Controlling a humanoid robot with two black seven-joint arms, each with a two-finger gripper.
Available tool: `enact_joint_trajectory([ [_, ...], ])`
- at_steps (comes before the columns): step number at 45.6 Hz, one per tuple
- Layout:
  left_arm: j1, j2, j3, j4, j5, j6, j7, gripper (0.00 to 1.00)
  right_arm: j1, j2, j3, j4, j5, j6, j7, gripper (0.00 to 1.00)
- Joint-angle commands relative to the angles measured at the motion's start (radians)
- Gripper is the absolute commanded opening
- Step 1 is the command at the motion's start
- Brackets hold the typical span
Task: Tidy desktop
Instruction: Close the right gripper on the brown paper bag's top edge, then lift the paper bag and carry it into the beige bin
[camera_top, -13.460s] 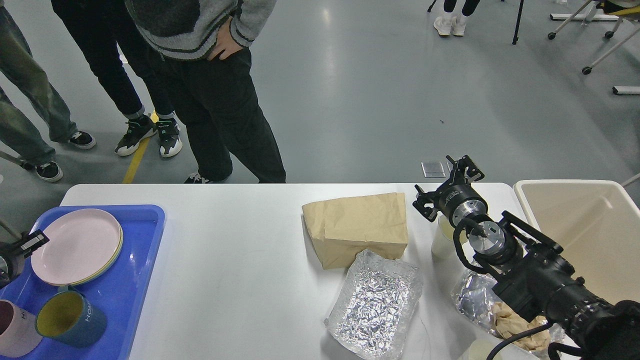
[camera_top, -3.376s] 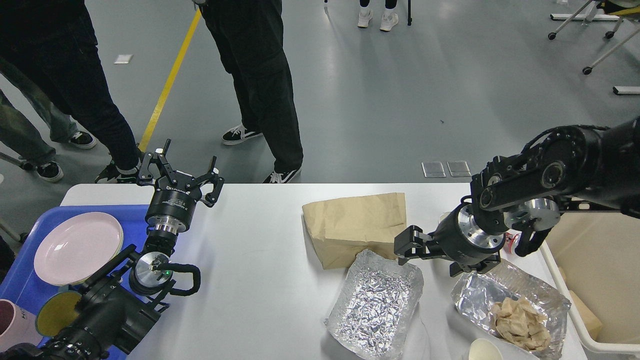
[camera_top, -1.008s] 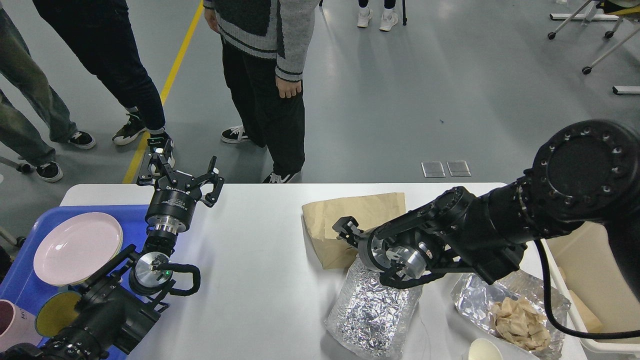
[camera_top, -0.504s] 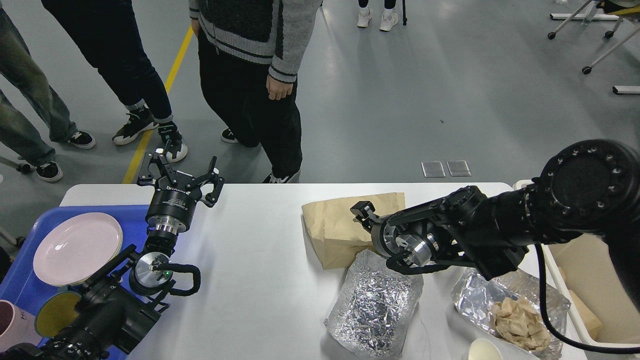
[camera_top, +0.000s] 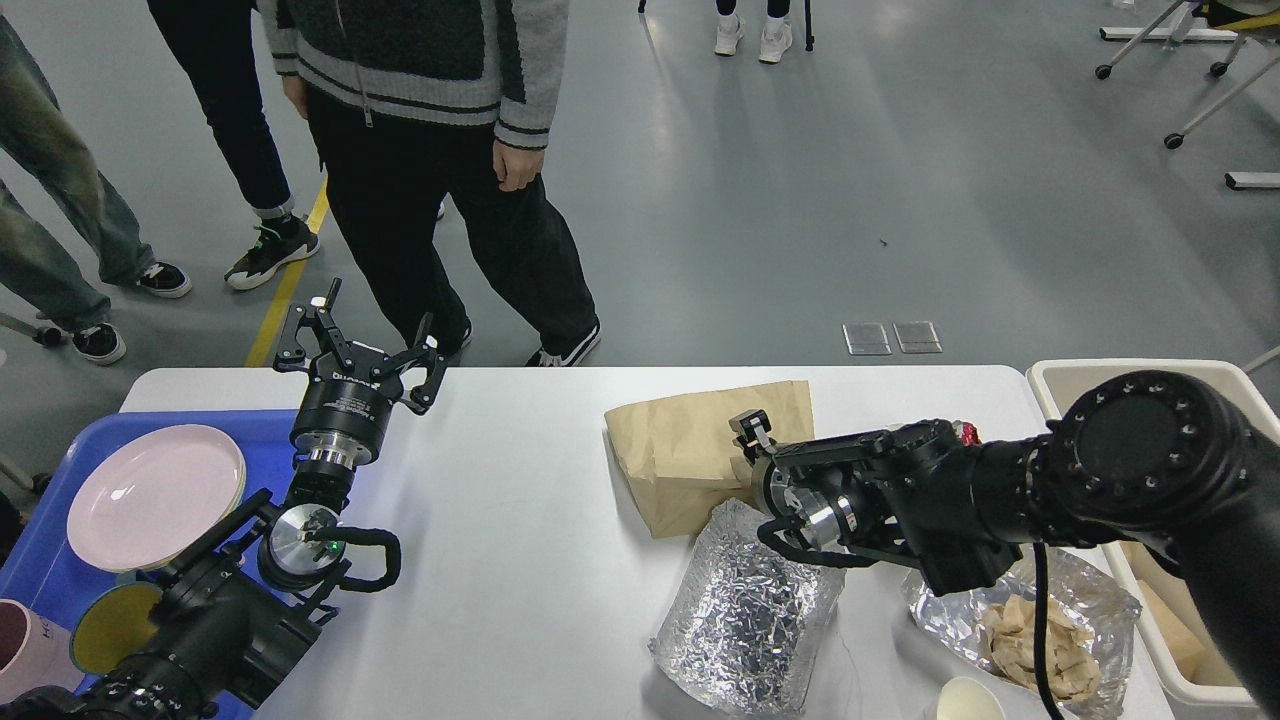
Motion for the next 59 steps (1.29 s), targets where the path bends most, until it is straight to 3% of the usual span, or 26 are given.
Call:
enact_joint_trajectory([
  [1,0.000,-0.001,0.001,0.000,0.000,0.000,0.000,0.96,-0.020,0.008,0.000,-0.027,0.000,-0.003,0.000,0.67],
  [5,0.000,0.001,0.000,0.000,0.000,0.000,0.000,0.96,-0.024,0.013,0.002,-0.032,0.000,-0.006,0.000,0.48],
  [9,0.000,0.001,0.001,0.000,0.000,0.000,0.000,0.96,-0.020,0.031,0.005,-0.027,-0.002,-0.022,0.000,0.16],
  [10,0.000,0.001,0.001,0.000,0.000,0.000,0.000,0.96,-0.020,0.036,0.006,-0.026,-0.002,-0.029,0.000,0.04],
  [11,0.000,-0.001,0.000,0.000,0.000,0.000,0.000,0.96,-0.021,0.036,0.005,-0.026,-0.003,-0.032,0.000,0.00],
  [24,0.000,-0.001,0.000,0.000,0.000,0.000,0.000,0.96,0.003,0.051,0.020,0.060,-0.005,-0.105,0.002,0.00],
  [37,0.000,0.001,0.000,0.000,0.001,0.000,0.000,0.96,0.140,0.033,0.043,0.145,-0.005,-0.114,0.002,0.00],
  [41,0.000,0.001,0.000,0.000,0.000,0.000,0.000,0.96,0.238,0.011,0.023,0.217,-0.005,-0.109,0.000,0.00],
  [51,0.000,0.001,0.000,0.000,0.000,0.000,0.000,0.96,0.656,-0.044,-0.161,0.586,-0.092,-0.076,0.002,0.00],
  [55,0.000,0.001,0.000,0.000,0.000,0.000,0.000,0.96,0.802,-0.033,-0.271,0.689,-0.227,-0.016,0.003,0.00],
  [59,0.000,0.001,0.001,0.000,0.000,0.000,0.000,0.96,0.907,-0.047,-0.345,0.758,-0.345,0.120,0.008,0.00],
])
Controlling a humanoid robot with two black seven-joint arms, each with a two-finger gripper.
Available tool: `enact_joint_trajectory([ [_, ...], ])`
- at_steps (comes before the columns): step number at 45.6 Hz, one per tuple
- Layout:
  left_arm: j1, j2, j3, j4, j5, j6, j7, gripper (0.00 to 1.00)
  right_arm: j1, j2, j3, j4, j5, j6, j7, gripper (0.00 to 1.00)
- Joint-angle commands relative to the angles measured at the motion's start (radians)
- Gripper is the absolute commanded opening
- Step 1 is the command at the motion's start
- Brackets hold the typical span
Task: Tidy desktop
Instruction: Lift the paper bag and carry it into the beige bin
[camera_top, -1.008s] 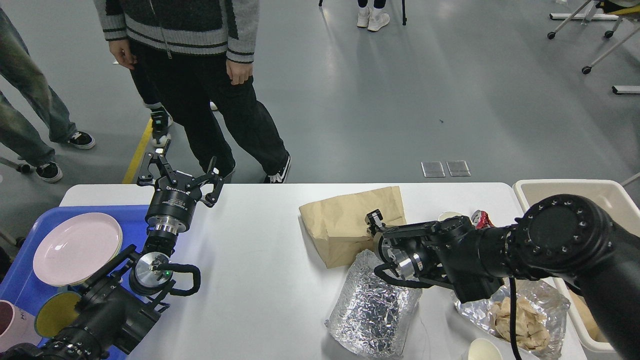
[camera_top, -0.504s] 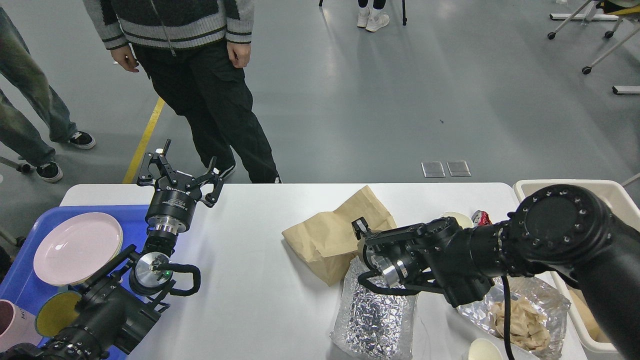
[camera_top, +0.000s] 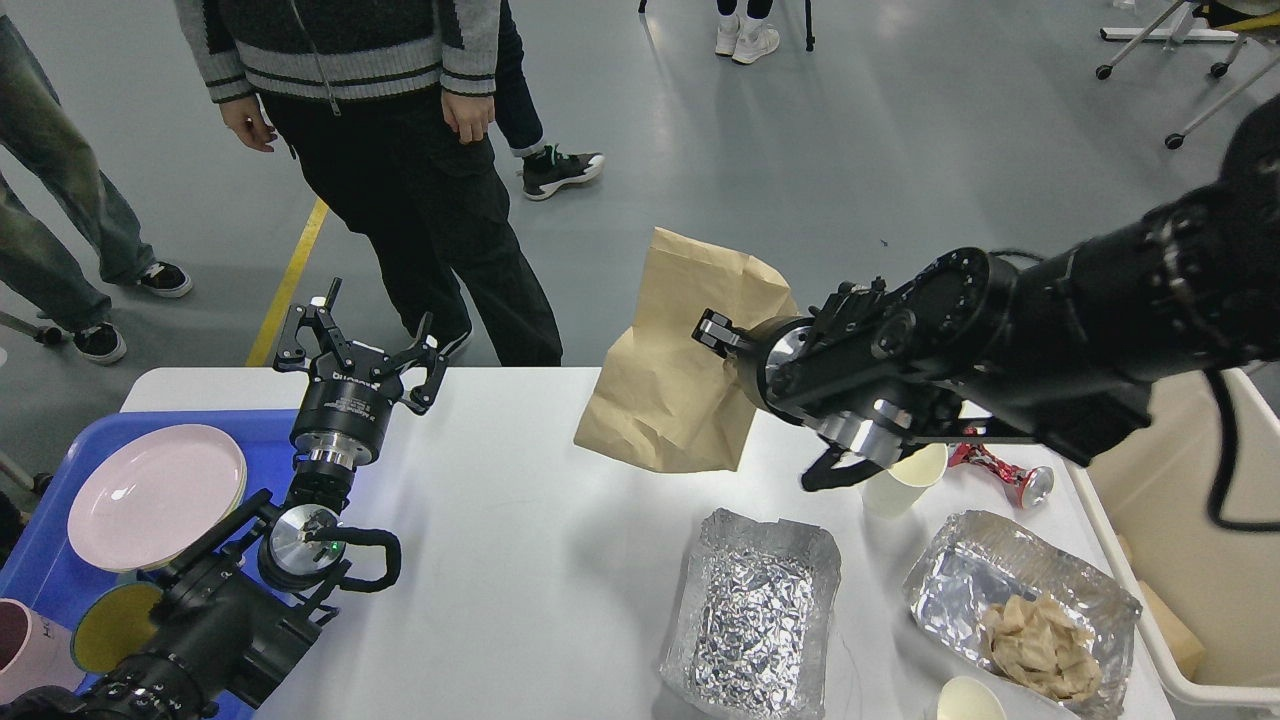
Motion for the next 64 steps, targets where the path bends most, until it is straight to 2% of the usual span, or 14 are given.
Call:
enact_joint_trajectory([
  [1,0.000,-0.001,0.001,0.000,0.000,0.000,0.000,0.96,0.169,-0.016,-0.119,0.108,-0.170,0.193,0.006,0.00],
  [11,0.000,-0.001,0.000,0.000,0.001,0.000,0.000,0.96,0.350,-0.218,-0.131,0.124,-0.316,0.767,0.009,0.00],
  [14,0.000,-0.001,0.000,0.000,0.000,0.000,0.000,0.96,0.388,-0.275,-0.123,0.125,-0.323,0.894,0.007,0.00],
  [17,0.000,0.001,0.000,0.000,0.000,0.000,0.000,0.96,0.393,-0.321,-0.126,0.125,-0.324,0.951,0.006,0.00],
  [30,0.000,-0.001,0.001,0.000,0.001,0.000,0.000,0.96,0.312,-0.516,-0.203,0.110,-0.345,0.922,0.000,0.00],
  [35,0.000,-0.001,0.001,0.000,0.000,0.000,0.000,0.96,0.263,-0.634,-0.246,0.039,-0.436,0.911,0.000,0.00],
  [37,0.000,-0.001,0.000,0.000,0.000,0.000,0.000,0.96,0.191,-0.731,-0.252,-0.049,-0.502,0.911,0.001,0.00],
  [41,0.000,-0.001,0.000,0.000,0.000,0.000,0.000,0.96,0.082,-0.838,-0.237,-0.180,-0.562,0.910,0.001,0.00],
  [49,0.000,-0.001,0.000,0.000,0.000,0.000,0.000,0.96,-0.174,-0.939,-0.185,-0.490,-0.568,0.881,0.006,0.00],
  [55,0.000,0.001,0.000,0.000,0.001,0.000,0.000,0.96,-0.446,-0.950,-0.059,-0.681,-0.556,0.758,0.006,0.00],
  [64,0.000,0.001,0.000,0.000,0.001,0.000,0.000,0.96,-0.878,-0.906,0.203,-0.913,-0.556,0.450,0.007,0.00],
])
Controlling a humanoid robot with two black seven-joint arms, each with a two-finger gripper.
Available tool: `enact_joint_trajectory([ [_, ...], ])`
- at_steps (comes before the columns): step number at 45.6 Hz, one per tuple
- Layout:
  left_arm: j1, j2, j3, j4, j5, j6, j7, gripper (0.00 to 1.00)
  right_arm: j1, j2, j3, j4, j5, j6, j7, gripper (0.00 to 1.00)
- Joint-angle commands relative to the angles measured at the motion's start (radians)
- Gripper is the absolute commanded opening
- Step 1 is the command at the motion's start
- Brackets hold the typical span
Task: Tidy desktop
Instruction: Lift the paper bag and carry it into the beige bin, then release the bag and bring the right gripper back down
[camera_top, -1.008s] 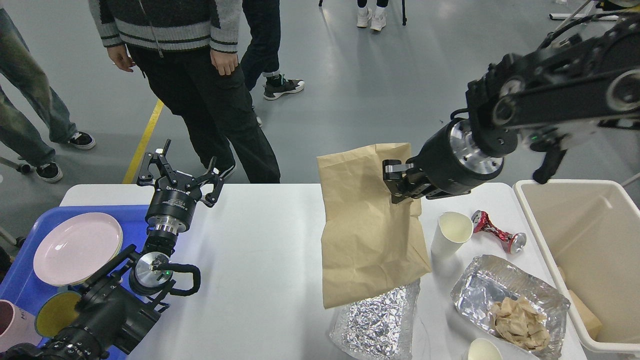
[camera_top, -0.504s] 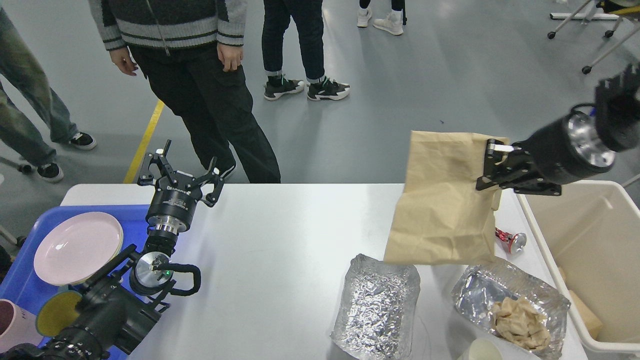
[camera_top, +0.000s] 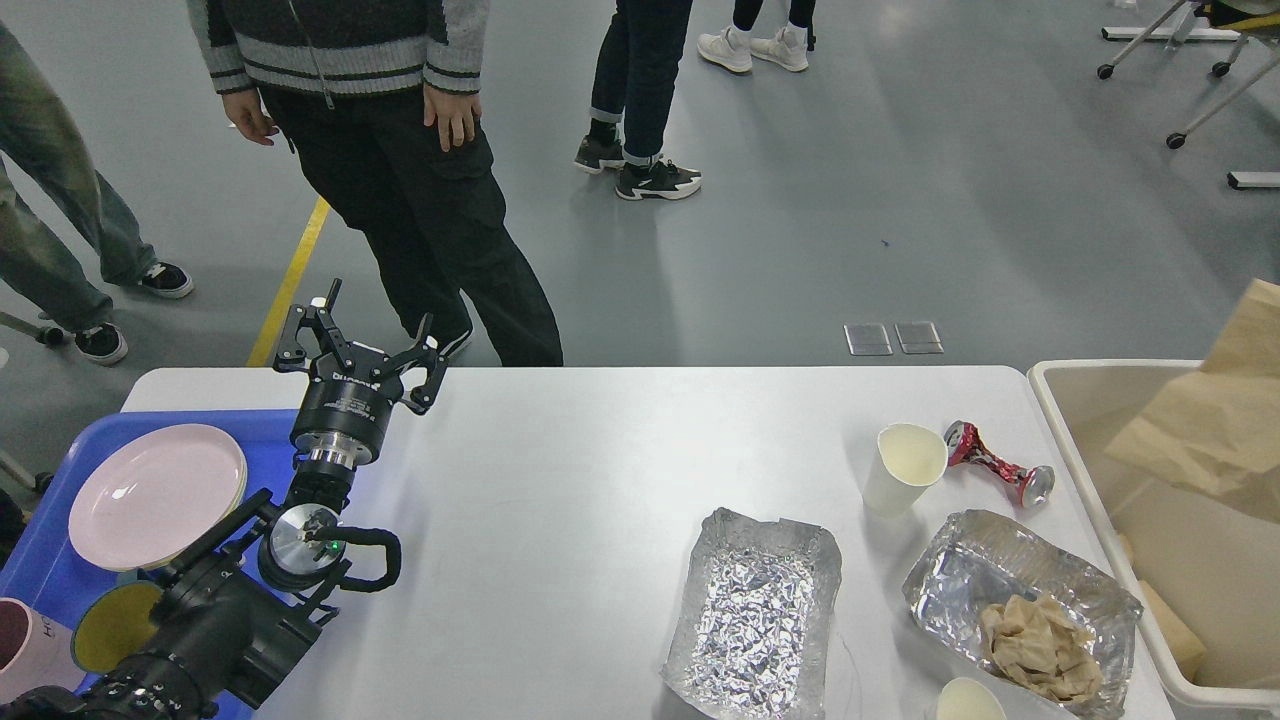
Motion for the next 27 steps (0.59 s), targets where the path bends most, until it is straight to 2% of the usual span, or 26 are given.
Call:
enact_joint_trajectory([
  [1,0.000,0.000,0.000,0.000,0.000,0.000,0.000,0.96,-0.276,0.047,0.175,-0.159,0.000,-0.191,0.001,0.00],
  [6,-0.001,0.000,0.000,0.000,0.000,0.000,0.000,0.96,-0.466,0.142,0.330,-0.324,0.011,-0.294,0.000,0.00],
  [11,0.000,0.000,0.000,0.000,0.000,0.000,0.000,0.96,-0.629,0.268,0.451,-0.537,0.068,-0.352,0.000,0.01],
  [12,0.000,0.000,0.000,0.000,0.000,0.000,0.000,0.96,-0.658,0.300,0.465,-0.578,0.077,-0.357,0.000,0.12],
  [14,0.000,0.000,0.000,0.000,0.000,0.000,0.000,0.96,-0.704,0.357,0.468,-0.663,0.089,-0.361,0.001,0.42],
  [15,0.000,0.001,0.000,0.000,0.000,0.000,0.000,0.96,-0.722,0.381,0.468,-0.698,0.091,-0.363,0.001,0.66],
  [16,0.000,0.000,0.000,0.000,0.001,0.000,0.000,0.96,-0.735,0.404,0.468,-0.721,0.092,-0.364,0.001,0.94],
  [17,0.000,0.001,0.001,0.000,0.000,0.000,0.000,0.96,-0.747,0.418,0.468,-0.735,0.094,-0.361,-0.002,1.00],
  [27,0.000,0.001,0.000,0.000,0.000,0.000,0.000,0.96,-0.775,0.443,0.466,-0.746,0.094,-0.363,0.000,1.00],
])
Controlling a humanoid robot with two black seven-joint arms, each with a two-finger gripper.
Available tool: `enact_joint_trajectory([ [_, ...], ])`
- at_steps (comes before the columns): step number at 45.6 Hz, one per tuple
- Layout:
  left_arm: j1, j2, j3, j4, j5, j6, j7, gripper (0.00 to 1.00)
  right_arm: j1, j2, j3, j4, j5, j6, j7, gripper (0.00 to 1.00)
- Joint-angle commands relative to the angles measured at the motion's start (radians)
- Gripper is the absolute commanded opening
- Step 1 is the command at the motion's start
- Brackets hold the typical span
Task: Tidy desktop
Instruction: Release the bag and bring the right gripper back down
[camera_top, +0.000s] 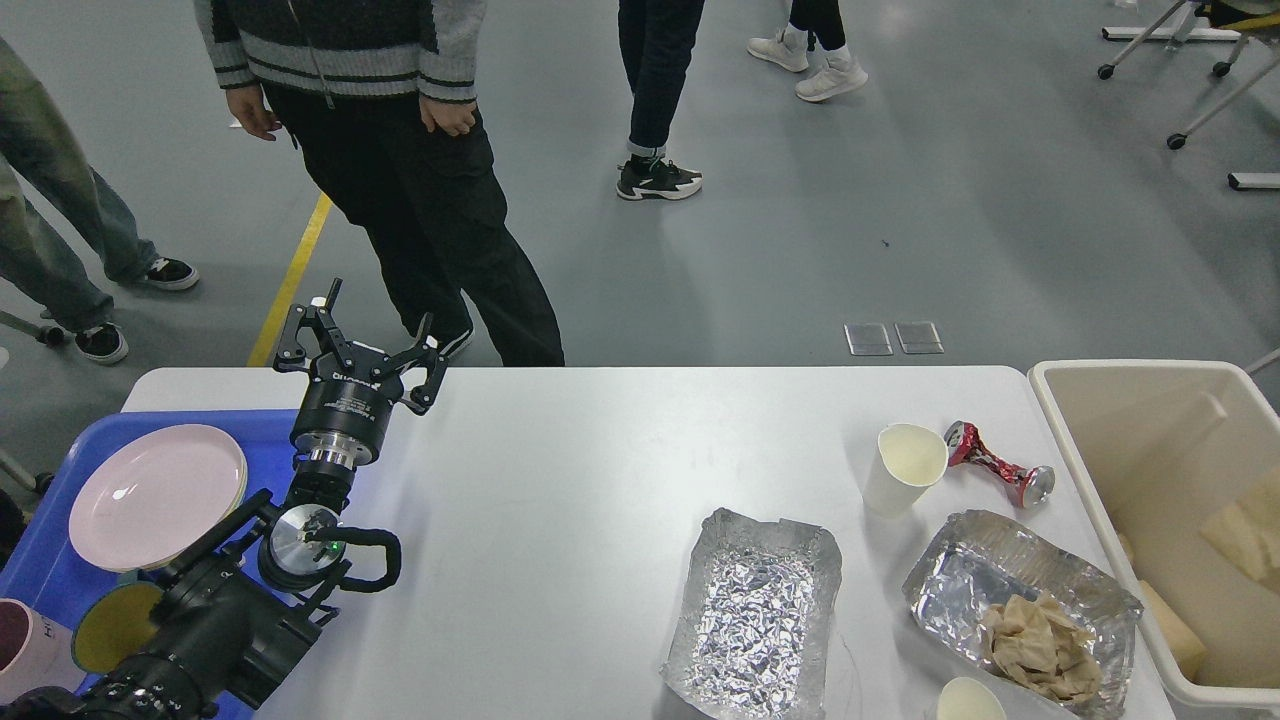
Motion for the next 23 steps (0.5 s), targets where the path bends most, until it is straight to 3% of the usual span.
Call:
enact_joint_trajectory([
  [1,0.000,-0.001,0.000,0.000,0.001,0.000,0.000,0.96,-0.006,0.008,0.000,-0.004,0.000,0.000,0.000,1.00],
  [23,0.000,0.000,0.000,0.000,0.000,0.000,0.000,0.96,0.092,0.014,0.017,0.001,0.002,0.029,-0.008,1.00],
])
